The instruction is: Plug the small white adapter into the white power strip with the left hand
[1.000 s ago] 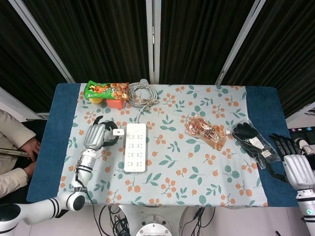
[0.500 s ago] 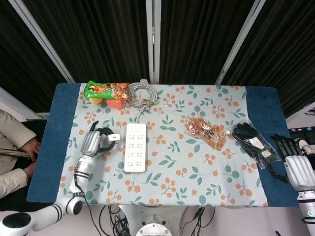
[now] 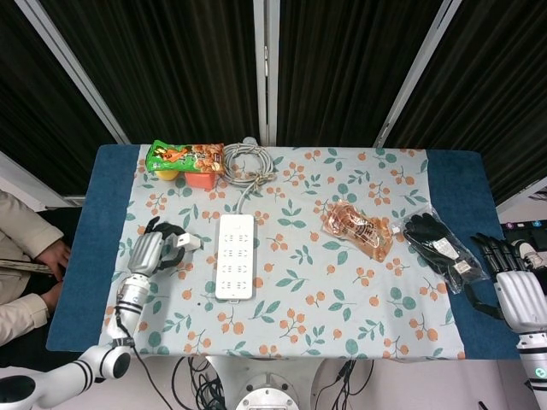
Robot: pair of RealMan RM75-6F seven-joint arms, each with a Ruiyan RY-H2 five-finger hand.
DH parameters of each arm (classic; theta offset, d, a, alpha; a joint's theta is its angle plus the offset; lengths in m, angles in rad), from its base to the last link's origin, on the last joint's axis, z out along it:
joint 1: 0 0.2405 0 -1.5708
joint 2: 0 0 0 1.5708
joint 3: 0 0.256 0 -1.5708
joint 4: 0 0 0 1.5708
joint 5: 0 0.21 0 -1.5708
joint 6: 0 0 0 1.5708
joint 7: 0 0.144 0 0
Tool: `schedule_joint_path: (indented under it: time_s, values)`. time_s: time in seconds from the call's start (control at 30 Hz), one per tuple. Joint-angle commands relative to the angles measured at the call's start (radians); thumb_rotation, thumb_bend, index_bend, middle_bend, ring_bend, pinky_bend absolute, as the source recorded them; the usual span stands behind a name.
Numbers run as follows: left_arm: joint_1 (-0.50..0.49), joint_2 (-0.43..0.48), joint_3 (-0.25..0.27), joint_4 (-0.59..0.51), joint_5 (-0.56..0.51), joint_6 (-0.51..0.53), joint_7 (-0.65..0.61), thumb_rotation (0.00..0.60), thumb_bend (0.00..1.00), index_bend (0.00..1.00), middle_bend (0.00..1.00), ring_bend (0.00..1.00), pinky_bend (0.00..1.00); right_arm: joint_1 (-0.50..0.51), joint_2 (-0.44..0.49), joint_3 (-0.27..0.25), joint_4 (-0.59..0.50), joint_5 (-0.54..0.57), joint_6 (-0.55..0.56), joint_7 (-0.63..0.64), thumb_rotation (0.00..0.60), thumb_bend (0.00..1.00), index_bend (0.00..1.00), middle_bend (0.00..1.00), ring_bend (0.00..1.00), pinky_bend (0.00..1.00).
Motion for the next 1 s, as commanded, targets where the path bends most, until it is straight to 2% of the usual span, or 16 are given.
schedule_joint_path:
  time_s: [0.03, 0.23, 0.37, 0.5, 0.6, 0.73, 0.87, 1.0]
  values:
    - [0.003, 0.030, 0.005, -0.035, 0.006, -0.012, 0.030, 0.600, 0.41, 0.33, 0.35, 0.17, 0.02, 0.000, 0.000, 0.000, 0.000, 0.000, -0.001, 0.000, 0.600, 0.33, 0.00, 0.04, 0.00, 0.00]
    - [0.005, 0.090, 0.005, -0.119, 0.013, -0.017, 0.096, 0.600, 0.41, 0.27, 0.30, 0.14, 0.02, 0.000, 0.000, 0.001, 0.003, 0.001, -0.003, 0.004, 0.600, 0.33, 0.00, 0.04, 0.00, 0.00]
    - [0.000, 0.149, 0.007, -0.204, 0.013, -0.028, 0.182, 0.600, 0.40, 0.21, 0.25, 0.11, 0.02, 0.002, 0.000, 0.001, 0.005, 0.001, -0.005, 0.005, 0.600, 0.33, 0.00, 0.04, 0.00, 0.00]
    - [-0.014, 0.209, -0.016, -0.323, -0.041, -0.050, 0.336, 0.600, 0.31, 0.17, 0.19, 0.08, 0.01, 0.004, 0.004, 0.004, 0.004, 0.000, -0.004, 0.000, 0.600, 0.33, 0.00, 0.04, 0.00, 0.00]
    - [-0.034, 0.231, -0.039, -0.402, -0.108, -0.072, 0.463, 0.600, 0.26, 0.19, 0.19, 0.07, 0.01, 0.005, 0.017, 0.013, -0.005, 0.001, 0.006, -0.011, 0.600, 0.33, 0.00, 0.04, 0.00, 0.00]
    - [-0.064, 0.209, -0.070, -0.427, -0.200, -0.073, 0.604, 0.600, 0.26, 0.25, 0.23, 0.09, 0.03, 0.003, 0.042, 0.028, -0.023, 0.000, 0.029, -0.029, 0.600, 0.33, 0.00, 0.04, 0.00, 0.00]
    - [-0.083, 0.172, -0.101, -0.412, -0.272, -0.071, 0.643, 0.600, 0.26, 0.33, 0.31, 0.16, 0.06, 0.002, 0.068, 0.038, -0.041, 0.005, 0.041, -0.042, 0.600, 0.33, 0.00, 0.04, 0.00, 0.00]
    - [-0.092, 0.166, -0.107, -0.402, -0.320, -0.090, 0.657, 0.600, 0.26, 0.34, 0.33, 0.17, 0.06, -0.001, 0.080, 0.043, -0.051, 0.010, 0.047, -0.047, 0.600, 0.33, 0.00, 0.04, 0.00, 0.00]
